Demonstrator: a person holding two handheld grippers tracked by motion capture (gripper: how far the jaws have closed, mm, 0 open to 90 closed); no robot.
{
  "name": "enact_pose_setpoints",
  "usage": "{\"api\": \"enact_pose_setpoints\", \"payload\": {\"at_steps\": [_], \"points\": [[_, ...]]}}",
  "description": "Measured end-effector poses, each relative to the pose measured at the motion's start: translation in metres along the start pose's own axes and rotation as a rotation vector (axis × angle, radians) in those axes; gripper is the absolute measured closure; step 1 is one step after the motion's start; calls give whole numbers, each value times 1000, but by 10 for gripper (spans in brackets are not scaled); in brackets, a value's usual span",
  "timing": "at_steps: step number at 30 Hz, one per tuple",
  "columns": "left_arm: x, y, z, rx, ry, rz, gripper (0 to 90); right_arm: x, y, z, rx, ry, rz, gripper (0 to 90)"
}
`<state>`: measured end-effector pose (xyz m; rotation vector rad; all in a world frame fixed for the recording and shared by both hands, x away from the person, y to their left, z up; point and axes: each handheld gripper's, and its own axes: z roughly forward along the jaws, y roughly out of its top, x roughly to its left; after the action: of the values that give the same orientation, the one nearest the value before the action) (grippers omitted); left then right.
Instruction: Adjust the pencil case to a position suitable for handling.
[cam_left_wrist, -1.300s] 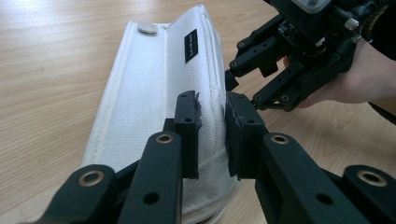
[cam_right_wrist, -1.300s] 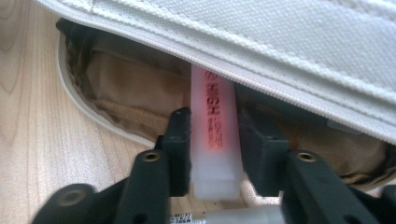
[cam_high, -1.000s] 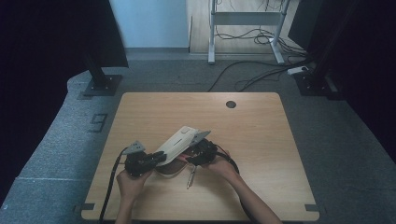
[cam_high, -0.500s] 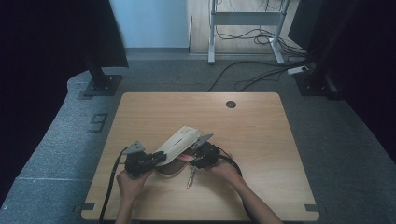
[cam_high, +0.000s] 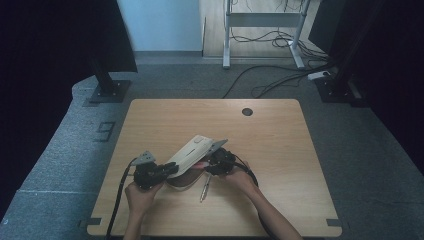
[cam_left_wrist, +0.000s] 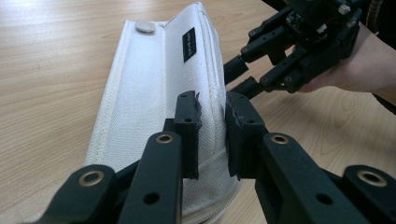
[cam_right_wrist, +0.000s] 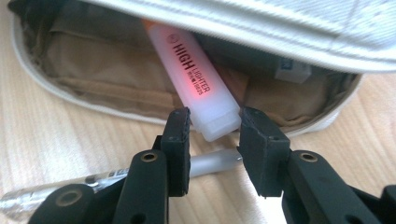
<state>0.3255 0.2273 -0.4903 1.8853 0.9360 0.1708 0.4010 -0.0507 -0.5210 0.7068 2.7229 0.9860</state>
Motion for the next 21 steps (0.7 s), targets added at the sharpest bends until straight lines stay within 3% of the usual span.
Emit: {"api": "enact_pose_setpoints", "payload": {"at_steps": [12, 21], "points": [[0, 0, 0, 1, -2, 1, 759, -5, 1, 1, 8, -28, 20, 630], [0, 0, 2, 3, -8, 2, 758, -4, 3, 4, -4, -28, 18, 730]]}}
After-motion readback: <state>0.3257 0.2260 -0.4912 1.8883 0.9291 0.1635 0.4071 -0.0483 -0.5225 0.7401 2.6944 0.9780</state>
